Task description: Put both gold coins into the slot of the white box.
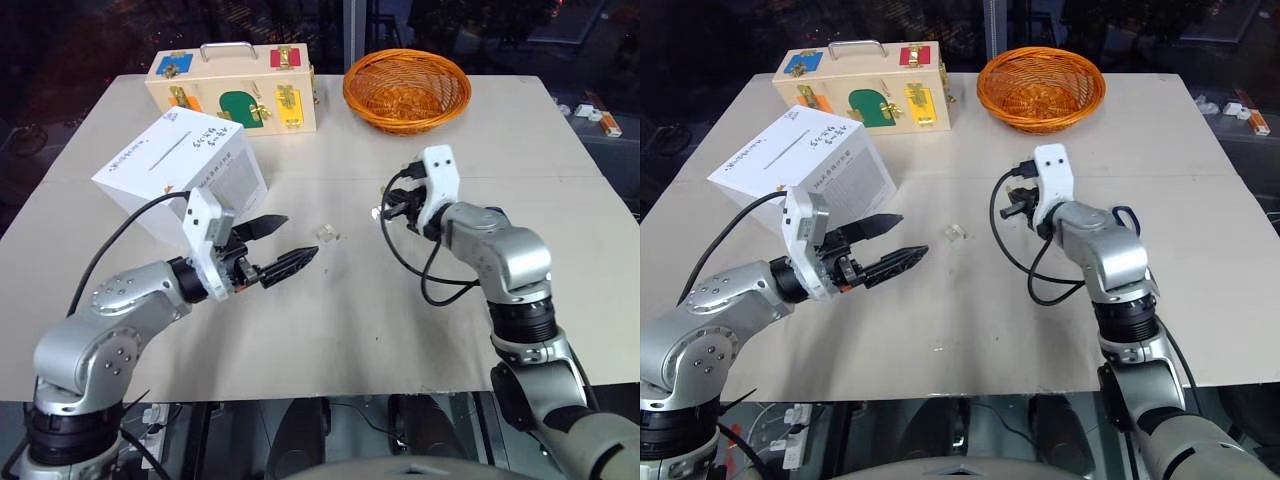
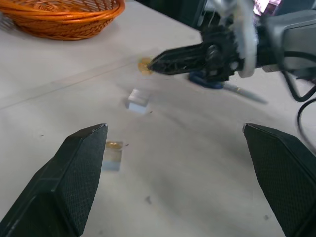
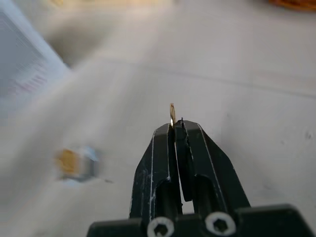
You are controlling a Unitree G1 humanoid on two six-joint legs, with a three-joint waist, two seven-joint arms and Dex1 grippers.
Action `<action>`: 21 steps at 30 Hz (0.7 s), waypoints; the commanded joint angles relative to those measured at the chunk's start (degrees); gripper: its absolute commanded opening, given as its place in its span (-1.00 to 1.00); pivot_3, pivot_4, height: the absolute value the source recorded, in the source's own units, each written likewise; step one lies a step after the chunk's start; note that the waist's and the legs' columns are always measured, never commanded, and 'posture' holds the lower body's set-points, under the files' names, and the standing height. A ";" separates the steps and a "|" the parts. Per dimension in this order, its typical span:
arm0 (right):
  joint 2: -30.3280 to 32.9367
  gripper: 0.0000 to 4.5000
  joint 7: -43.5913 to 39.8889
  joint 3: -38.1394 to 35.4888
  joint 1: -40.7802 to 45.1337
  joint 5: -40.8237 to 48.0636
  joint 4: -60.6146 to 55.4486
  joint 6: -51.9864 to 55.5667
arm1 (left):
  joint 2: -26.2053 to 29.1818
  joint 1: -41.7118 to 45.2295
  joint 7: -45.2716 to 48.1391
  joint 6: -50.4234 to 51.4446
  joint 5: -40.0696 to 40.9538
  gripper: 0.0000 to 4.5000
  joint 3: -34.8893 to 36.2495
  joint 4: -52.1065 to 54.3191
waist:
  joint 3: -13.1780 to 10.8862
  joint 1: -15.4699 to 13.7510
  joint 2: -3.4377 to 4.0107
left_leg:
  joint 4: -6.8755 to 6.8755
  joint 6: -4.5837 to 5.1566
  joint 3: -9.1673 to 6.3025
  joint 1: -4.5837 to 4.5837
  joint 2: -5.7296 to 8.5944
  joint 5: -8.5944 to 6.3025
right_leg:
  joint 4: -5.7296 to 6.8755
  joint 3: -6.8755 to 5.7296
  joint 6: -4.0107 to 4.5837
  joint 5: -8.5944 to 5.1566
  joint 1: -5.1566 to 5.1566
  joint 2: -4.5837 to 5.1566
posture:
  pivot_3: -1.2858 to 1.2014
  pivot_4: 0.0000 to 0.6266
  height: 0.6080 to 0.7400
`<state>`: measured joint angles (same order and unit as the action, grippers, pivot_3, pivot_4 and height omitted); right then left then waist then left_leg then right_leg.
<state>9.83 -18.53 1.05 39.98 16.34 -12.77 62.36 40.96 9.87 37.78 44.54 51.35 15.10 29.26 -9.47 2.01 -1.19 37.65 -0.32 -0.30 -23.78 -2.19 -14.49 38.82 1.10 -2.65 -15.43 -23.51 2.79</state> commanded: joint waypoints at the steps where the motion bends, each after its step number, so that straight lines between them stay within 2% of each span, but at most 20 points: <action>1: 0.55 -0.96 -4.44 -6.25 -0.88 8.66 -7.25 4.51 | -0.34 3.50 0.43 1.21 3.13 1.00 0.21 -1.37 | 0.00 0.00 0.00 | 0.00 0.00 0.00 0.00 0.00 0.00 | 0.00 0.00 0.00 0.00 0.00 0.00 | 0.03 -0.52 0.79; 3: 0.71 -0.96 -7.06 -11.12 -0.73 15.49 -10.90 8.56 | -0.77 6.16 0.94 2.34 4.78 1.00 -0.25 -3.32 | -0.01 0.02 0.01 | 0.01 0.00 -0.01 0.00 0.00 0.00 | 0.00 0.02 0.00 0.00 0.00 0.00 | 0.03 -0.52 0.79; 6: 1.73 -1.00 -9.57 -16.78 0.09 24.39 -14.38 14.25 | -1.35 10.07 1.84 4.45 7.06 0.63 -1.00 -6.29 | -0.01 0.07 0.01 | 0.02 0.00 -0.06 -0.01 0.00 0.00 | 0.01 0.00 0.00 0.00 0.00 0.00 | 0.03 -0.52 0.79; 8: 2.61 -1.00 -10.22 -19.39 0.75 29.00 -15.74 17.41 | -1.36 12.28 3.19 5.71 8.23 0.27 -2.06 -7.46 | -0.01 0.17 0.01 | 0.02 0.00 -0.07 0.01 0.00 0.00 | 0.02 0.02 0.00 0.00 0.01 -0.01 | 0.03 -0.52 0.79; 11: 4.13 -1.00 -10.55 -21.38 1.42 34.88 -17.42 20.52 | -2.02 16.08 5.13 7.75 10.39 0.27 -3.77 -9.29 | -0.01 0.28 0.01 | 0.02 0.01 -0.05 0.01 0.00 0.00 | 0.02 0.02 0.00 0.00 0.00 -0.01 | 0.03 -0.52 0.79; 21: 6.04 -1.00 -6.27 -21.34 1.22 44.81 -19.36 21.11 | -3.53 22.96 8.82 11.52 13.48 0.27 -5.92 -13.40 | -0.01 0.32 0.01 | 0.04 0.01 0.01 0.00 0.01 0.00 | 0.02 0.05 0.00 0.00 0.00 -0.02 | 0.03 -0.52 0.79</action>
<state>15.48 -25.40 -19.26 40.45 58.67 -30.23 83.86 37.41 31.82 45.94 56.09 63.68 8.47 15.84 -9.48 2.34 -1.18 37.69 -0.32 -0.30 -23.78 -2.18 -14.49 38.84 1.16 -2.66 -15.44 -23.51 2.76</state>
